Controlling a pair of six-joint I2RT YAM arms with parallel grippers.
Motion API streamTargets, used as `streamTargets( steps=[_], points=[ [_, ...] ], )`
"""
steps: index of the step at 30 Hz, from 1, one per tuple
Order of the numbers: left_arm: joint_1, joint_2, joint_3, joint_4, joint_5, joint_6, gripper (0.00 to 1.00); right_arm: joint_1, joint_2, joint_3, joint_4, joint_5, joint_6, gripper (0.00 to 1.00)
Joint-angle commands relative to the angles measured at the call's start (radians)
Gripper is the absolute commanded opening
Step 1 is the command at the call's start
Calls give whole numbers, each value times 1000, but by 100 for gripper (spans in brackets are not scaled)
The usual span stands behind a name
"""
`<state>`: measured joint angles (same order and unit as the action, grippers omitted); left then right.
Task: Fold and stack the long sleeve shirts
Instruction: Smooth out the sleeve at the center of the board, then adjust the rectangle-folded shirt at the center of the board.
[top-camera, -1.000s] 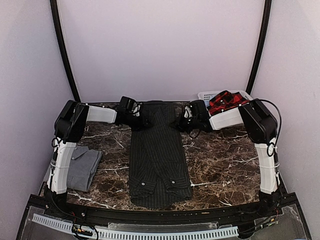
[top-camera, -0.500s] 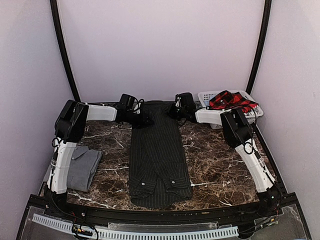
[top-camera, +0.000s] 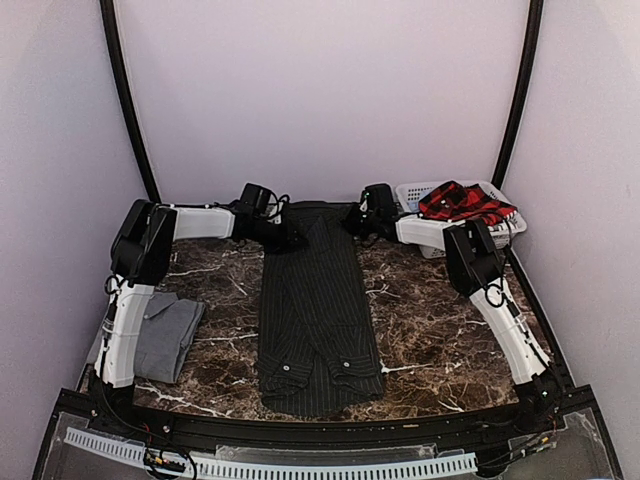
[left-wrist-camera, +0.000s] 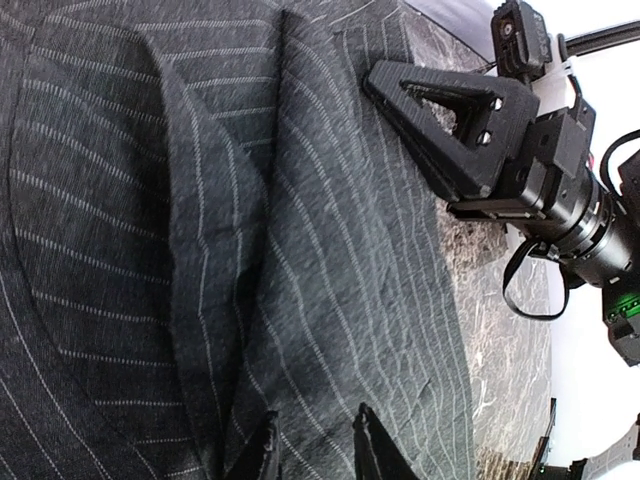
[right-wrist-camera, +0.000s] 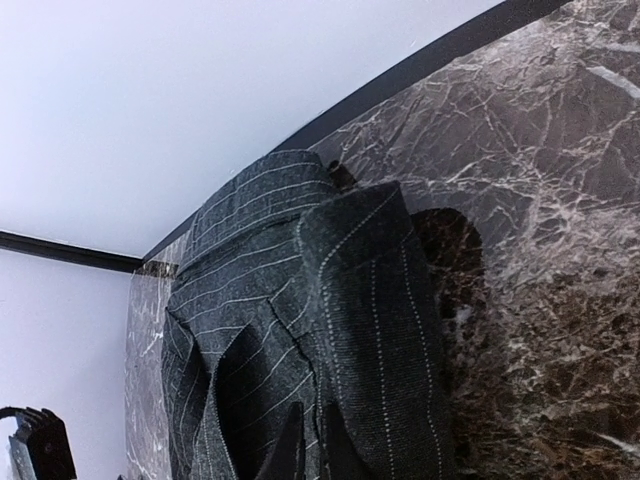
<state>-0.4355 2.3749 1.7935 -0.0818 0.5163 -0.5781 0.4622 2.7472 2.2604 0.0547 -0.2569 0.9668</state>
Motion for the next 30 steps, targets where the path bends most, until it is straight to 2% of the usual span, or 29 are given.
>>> streamTargets(
  steps=[1, 5, 12, 19, 30],
  points=[
    [4, -11, 88, -49, -4, 43, 24, -15, -41, 20, 29, -81, -37, 6],
    [3, -8, 136, -16, -18, 28, 26, -7, -116, -17, -2, -154, -56, 7],
    [-13, 110, 256, 46, 10, -39, 26, 18, -350, -437, 115, -134, -69, 7],
    [-23, 249, 410, -3, -61, -45, 25, 32, -418, -619, 144, -159, -79, 7],
    [-29, 322, 450, -44, -134, -39, 21, 41, -533, -887, 166, -140, -55, 6]
  ],
)
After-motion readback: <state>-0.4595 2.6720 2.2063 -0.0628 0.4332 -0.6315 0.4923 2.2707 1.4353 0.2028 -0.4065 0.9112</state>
